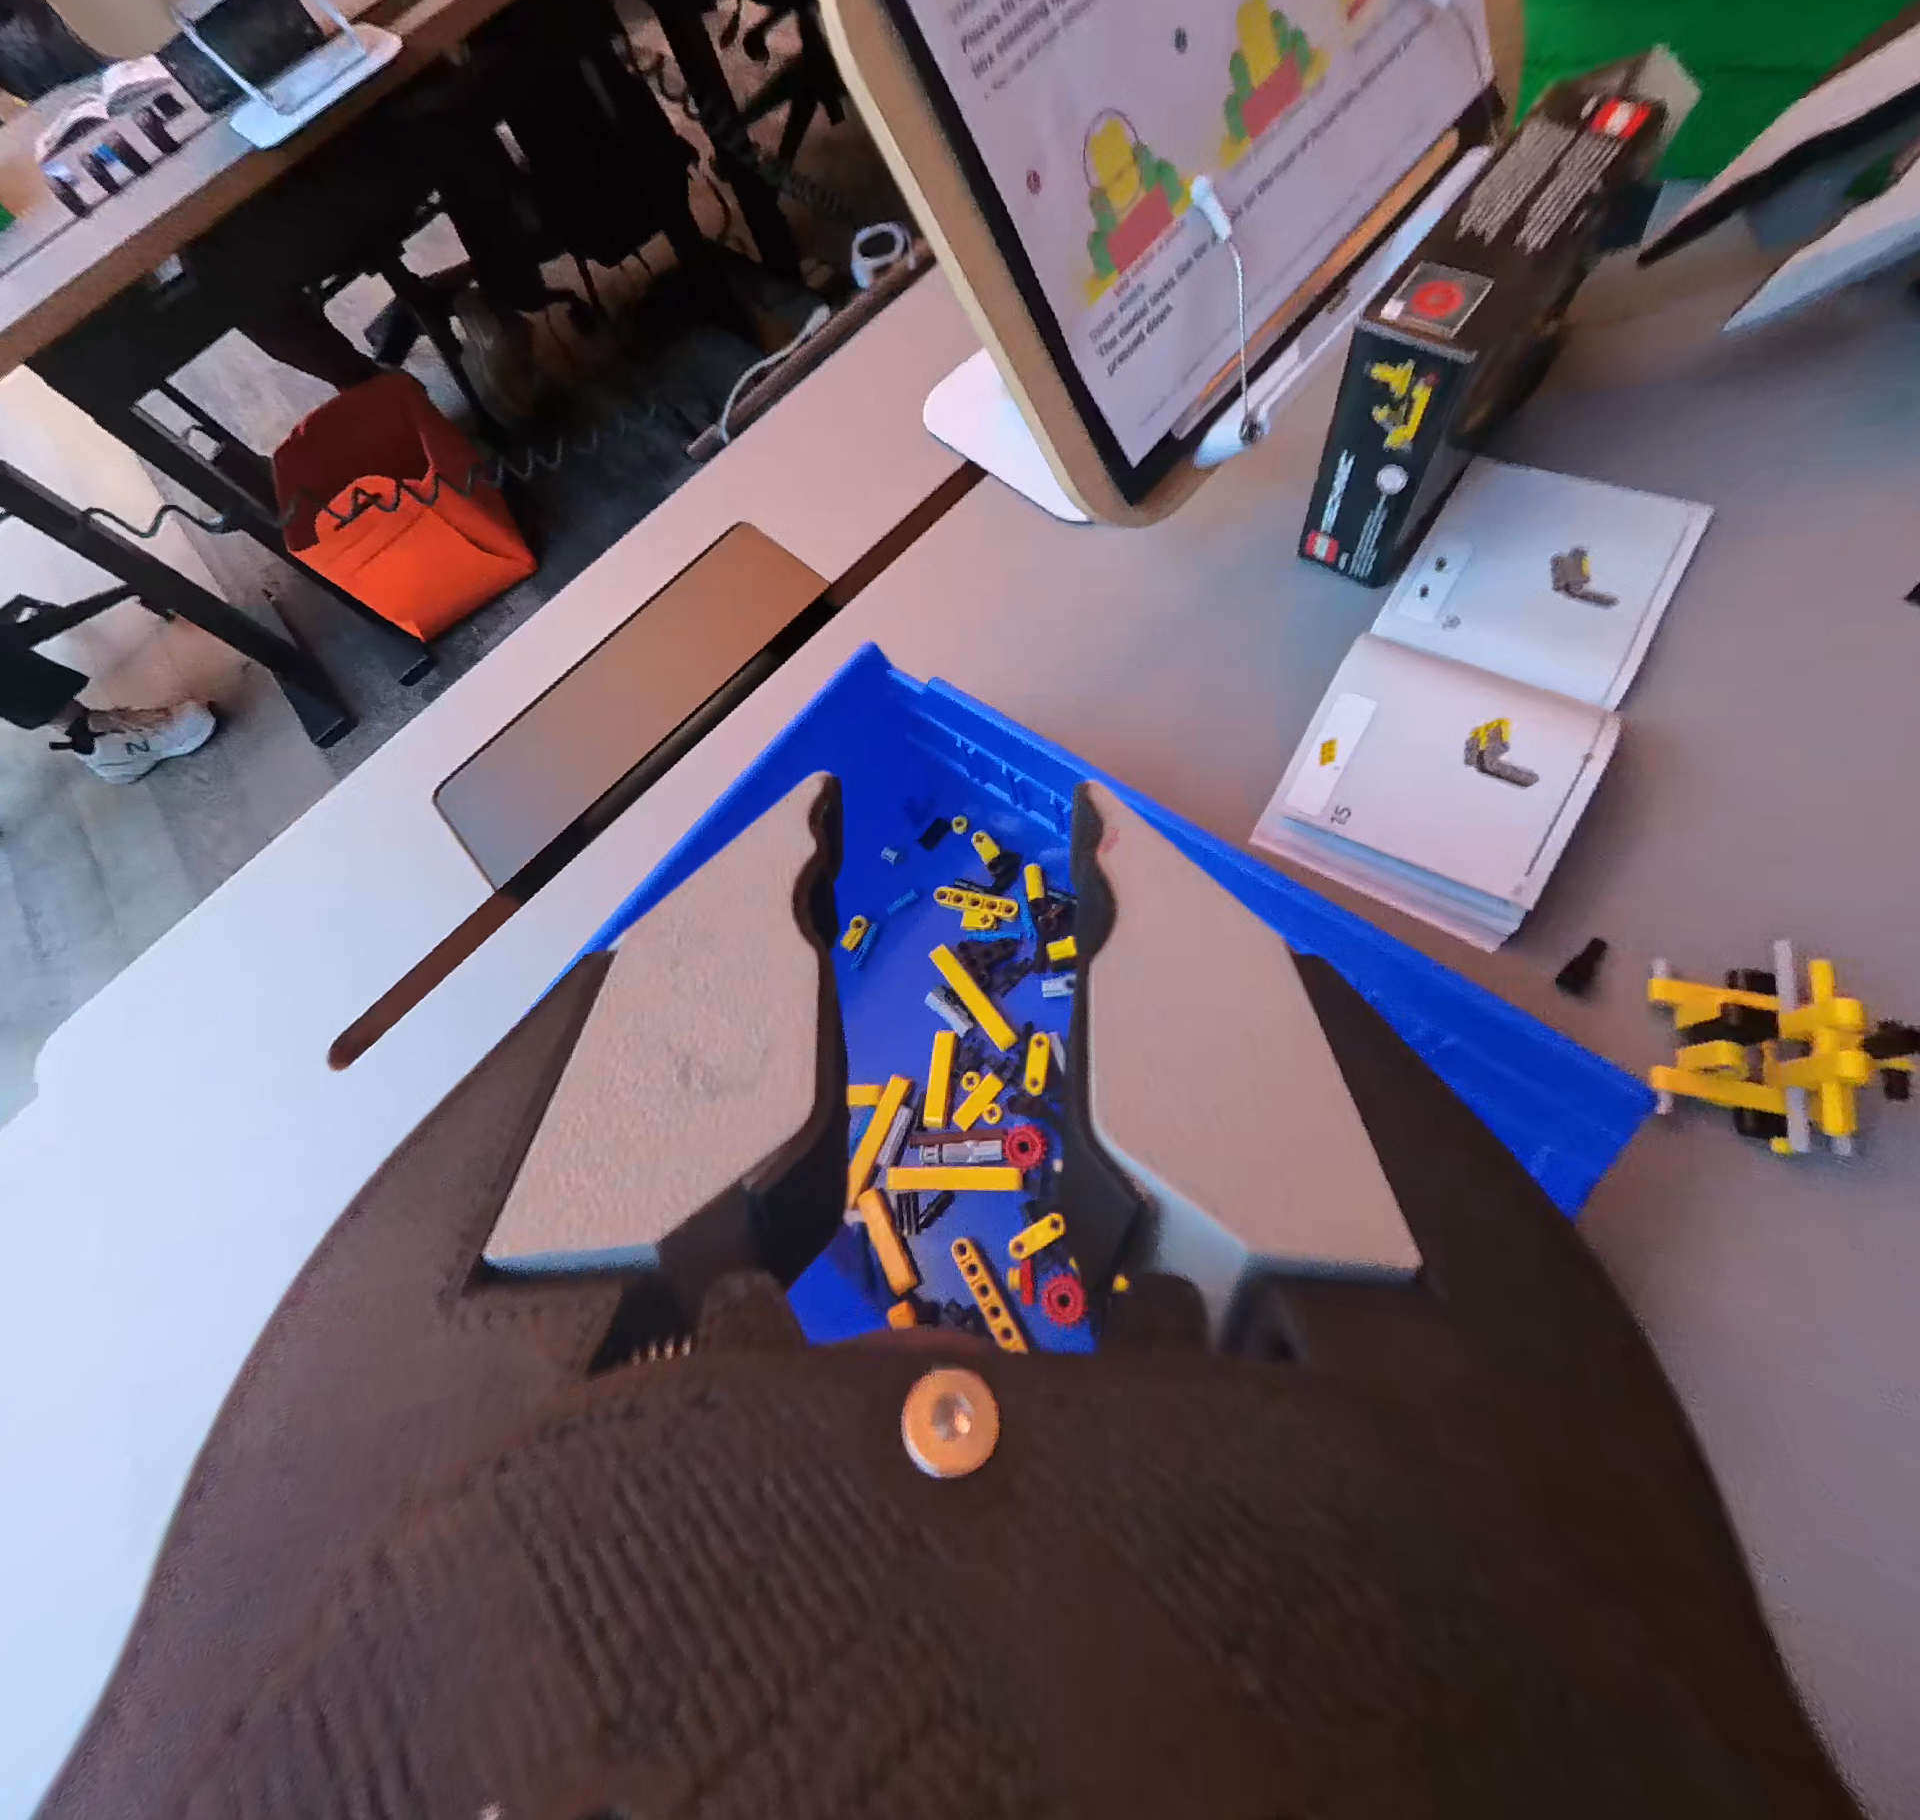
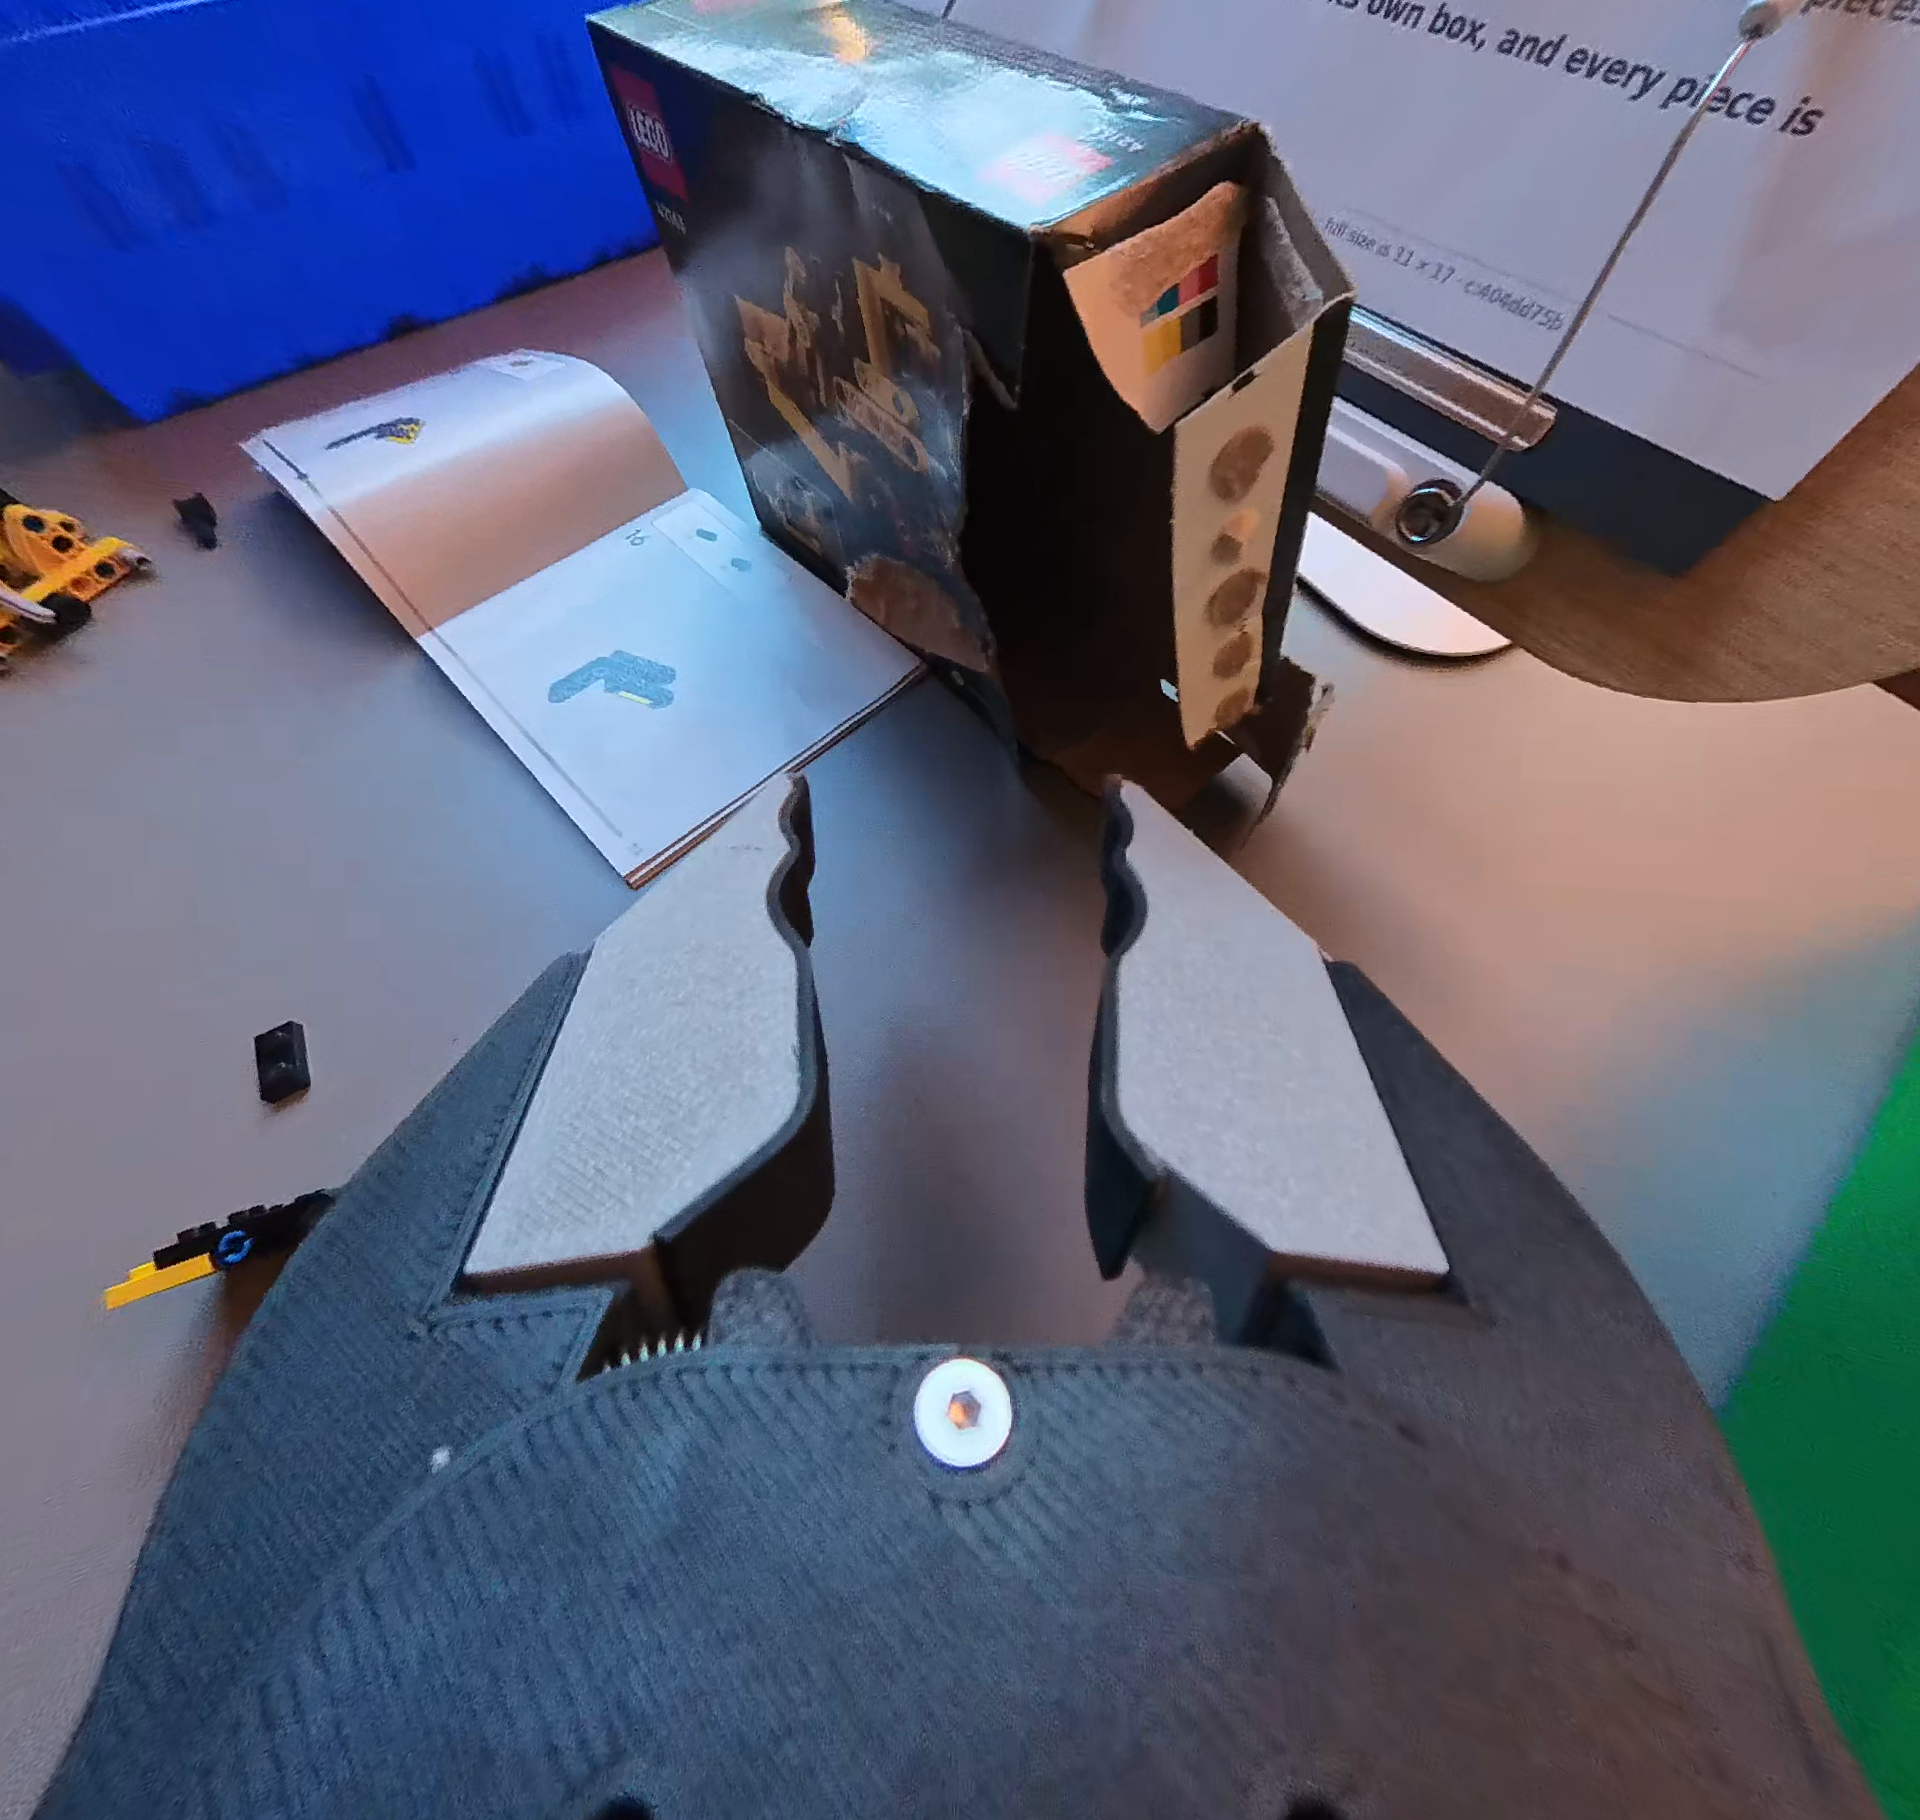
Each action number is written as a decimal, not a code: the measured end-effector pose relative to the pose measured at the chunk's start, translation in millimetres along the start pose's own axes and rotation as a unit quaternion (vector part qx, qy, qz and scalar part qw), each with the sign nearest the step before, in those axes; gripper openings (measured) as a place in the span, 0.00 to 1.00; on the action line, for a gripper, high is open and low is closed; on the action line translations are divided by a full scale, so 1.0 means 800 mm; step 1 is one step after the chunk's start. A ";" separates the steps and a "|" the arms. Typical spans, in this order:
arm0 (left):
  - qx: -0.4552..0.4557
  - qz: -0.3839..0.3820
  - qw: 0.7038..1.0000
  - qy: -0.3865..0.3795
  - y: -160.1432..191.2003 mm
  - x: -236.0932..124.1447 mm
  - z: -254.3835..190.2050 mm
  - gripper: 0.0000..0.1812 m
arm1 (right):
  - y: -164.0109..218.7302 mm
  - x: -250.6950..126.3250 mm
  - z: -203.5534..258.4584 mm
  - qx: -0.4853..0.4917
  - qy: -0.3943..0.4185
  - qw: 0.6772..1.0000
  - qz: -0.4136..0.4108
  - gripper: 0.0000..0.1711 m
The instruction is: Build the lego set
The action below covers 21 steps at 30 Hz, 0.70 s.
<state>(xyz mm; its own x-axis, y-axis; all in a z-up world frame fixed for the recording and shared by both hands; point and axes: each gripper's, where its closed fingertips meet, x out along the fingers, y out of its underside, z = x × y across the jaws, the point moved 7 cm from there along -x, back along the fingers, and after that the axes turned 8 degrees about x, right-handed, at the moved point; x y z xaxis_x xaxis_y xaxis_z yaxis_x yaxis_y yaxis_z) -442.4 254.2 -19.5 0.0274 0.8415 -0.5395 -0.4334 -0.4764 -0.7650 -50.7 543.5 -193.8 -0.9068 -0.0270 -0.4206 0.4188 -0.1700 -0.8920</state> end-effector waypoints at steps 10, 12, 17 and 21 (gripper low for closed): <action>0.013 0.031 0.999 -0.021 0.015 0.015 0.031 0.23 | 0.003 0.007 0.000 -0.002 0.001 1.000 0.027 0.30; 0.005 0.025 1.000 -0.018 0.014 0.016 0.040 0.23 | 0.003 0.006 0.000 0.001 -0.002 1.000 0.024 0.30; 0.009 0.081 0.996 -0.022 0.042 0.038 0.059 0.24 | 0.002 0.006 -0.005 -0.003 0.013 1.000 0.023 0.30; -0.052 0.133 0.989 0.034 0.075 0.068 0.070 0.24 | 0.003 0.008 -0.008 -0.003 0.026 0.999 0.031 0.30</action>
<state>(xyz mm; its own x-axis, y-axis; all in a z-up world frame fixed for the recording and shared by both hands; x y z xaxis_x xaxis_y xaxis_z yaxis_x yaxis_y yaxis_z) -517.4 285.4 -74.9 -0.0134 0.6649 -0.7468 -0.3389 -0.7057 -0.6222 -55.4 549.2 -200.0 -0.8753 0.0136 -0.4834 0.4750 -0.1638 -0.8646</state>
